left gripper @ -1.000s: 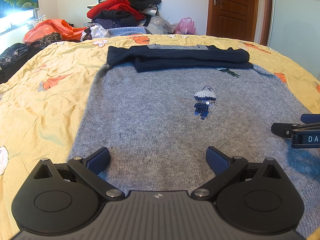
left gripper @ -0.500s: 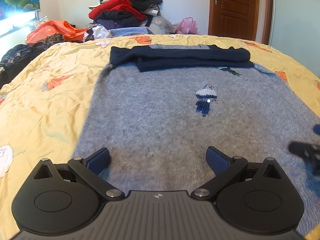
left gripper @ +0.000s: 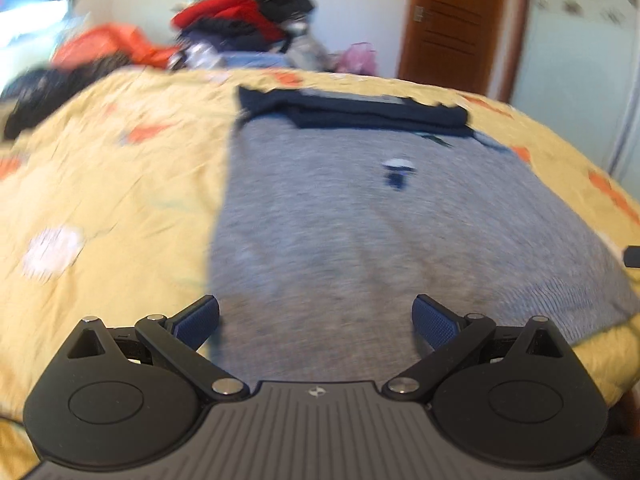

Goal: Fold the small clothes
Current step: 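Roll both tools and close them on the sweater hem, then lift the hem with both tools and fold it over onto the collar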

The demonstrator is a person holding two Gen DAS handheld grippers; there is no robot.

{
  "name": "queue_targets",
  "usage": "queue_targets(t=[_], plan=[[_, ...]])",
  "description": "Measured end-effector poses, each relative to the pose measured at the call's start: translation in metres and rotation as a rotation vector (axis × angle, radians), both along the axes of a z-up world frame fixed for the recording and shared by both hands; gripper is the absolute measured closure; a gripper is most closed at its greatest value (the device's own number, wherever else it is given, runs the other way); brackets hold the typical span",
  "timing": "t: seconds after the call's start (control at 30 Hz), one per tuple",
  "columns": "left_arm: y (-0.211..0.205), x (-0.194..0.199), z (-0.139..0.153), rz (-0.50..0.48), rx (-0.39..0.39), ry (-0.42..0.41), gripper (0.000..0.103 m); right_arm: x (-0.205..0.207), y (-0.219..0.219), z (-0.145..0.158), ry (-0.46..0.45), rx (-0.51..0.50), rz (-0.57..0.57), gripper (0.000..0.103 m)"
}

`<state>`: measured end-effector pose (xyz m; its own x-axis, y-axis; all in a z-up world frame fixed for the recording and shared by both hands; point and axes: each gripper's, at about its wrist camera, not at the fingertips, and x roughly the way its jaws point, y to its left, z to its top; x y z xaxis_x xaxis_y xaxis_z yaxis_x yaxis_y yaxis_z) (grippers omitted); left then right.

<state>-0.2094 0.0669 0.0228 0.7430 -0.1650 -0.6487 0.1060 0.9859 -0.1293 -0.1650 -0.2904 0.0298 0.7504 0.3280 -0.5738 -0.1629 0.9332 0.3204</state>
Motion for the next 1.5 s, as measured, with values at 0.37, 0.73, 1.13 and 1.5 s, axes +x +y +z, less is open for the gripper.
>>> queue_targets(t=[0.37,0.73,1.13,1.5], plan=[[0.078,0.016,-0.023,-0.027,-0.767,0.179,0.0,0.032,-0.056,-0.026,0.225,0.466,0.014,0.006],[0.072,0.018,-0.017,-0.038,-0.648,0.217,0.028,0.029,-0.058,-0.04,0.305,0.563,0.052,0.056],[0.072,0.012,-0.015,-0.03,-0.417,0.236,0.097,0.03,-0.057,-0.044,0.316,0.521,0.064,0.084],[0.096,0.066,0.054,-0.053,-0.502,0.082,0.098,0.089,-0.063,0.012,0.108,0.672,0.115,0.085]])
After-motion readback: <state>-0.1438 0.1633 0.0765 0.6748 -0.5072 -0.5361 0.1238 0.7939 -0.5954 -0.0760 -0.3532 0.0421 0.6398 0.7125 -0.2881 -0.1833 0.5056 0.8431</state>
